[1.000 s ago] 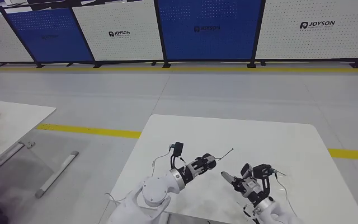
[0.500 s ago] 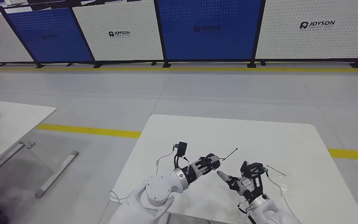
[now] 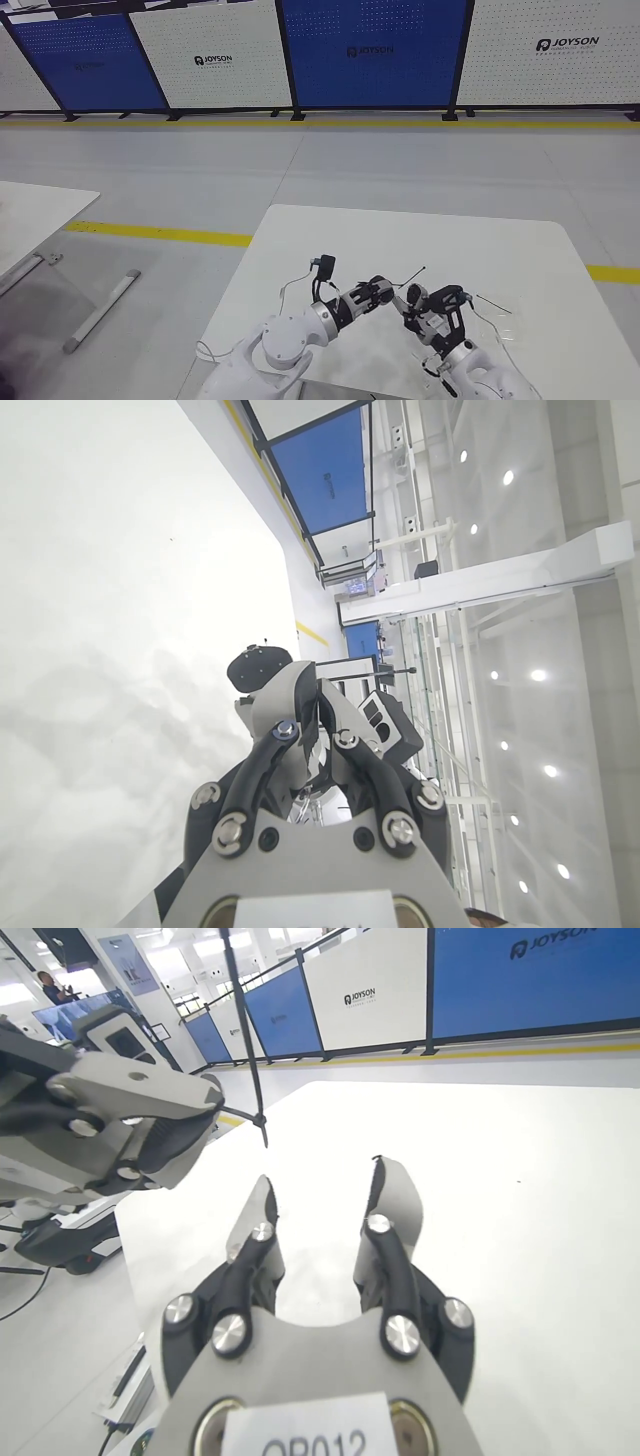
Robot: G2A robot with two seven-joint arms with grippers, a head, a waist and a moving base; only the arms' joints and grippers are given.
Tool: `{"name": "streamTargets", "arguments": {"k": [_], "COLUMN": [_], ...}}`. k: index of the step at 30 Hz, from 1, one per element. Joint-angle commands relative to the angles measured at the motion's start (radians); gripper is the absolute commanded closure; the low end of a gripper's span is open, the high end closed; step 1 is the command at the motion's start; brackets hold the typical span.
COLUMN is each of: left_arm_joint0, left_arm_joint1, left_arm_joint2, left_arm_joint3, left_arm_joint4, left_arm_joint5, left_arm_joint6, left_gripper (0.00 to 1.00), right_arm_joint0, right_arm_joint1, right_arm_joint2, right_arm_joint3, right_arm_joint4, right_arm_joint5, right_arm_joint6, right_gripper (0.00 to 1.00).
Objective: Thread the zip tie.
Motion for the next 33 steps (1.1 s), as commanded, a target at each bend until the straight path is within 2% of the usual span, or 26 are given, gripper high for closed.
{"name": "streamTargets", "arguments": {"k": [1, 6, 11, 15, 22, 33], "left_arm_joint0": [-0.002, -0.004, -0.008, -0.011, -0.014, -0.02], "left_arm_joint1": [0.0, 0.001, 0.001, 0.001, 0.002, 0.002], "left_arm_joint2": [0.002, 0.008, 0.016, 0.022, 0.028, 0.036], "left_arm_joint3": [0.002, 0.004, 0.007, 0.009, 0.013, 0.018], "left_arm_joint4": [0.002, 0.008, 0.015, 0.019, 0.021, 0.028], "left_arm_joint5": [0.0, 0.001, 0.003, 0.005, 0.009, 0.014], "left_arm_joint6": [-0.003, -0.004, -0.003, -0.002, 0.001, 0.011], "left_gripper": [1.0, 1.0, 1.0, 1.0, 1.0, 1.0], "right_arm_joint0": [-0.003, -0.003, 0.003, 0.002, -0.002, -0.006], "right_arm_joint1": [0.001, 0.003, 0.008, 0.013, 0.019, 0.024], "right_arm_joint2": [0.002, -0.001, -0.011, -0.012, -0.012, -0.013], "right_arm_joint3": [-0.003, -0.006, -0.011, -0.014, -0.022, -0.025], "right_arm_joint4": [-0.001, 0.002, 0.012, 0.013, 0.006, 0.012], "right_arm_joint5": [-0.003, -0.032, -0.032, -0.032, -0.032, -0.032], "right_arm_joint6": [-0.006, -0.005, -0.004, -0.019, -0.036, -0.052], "right_gripper": [0.85, 0.84, 0.73, 0.8, 0.76, 0.78]}}
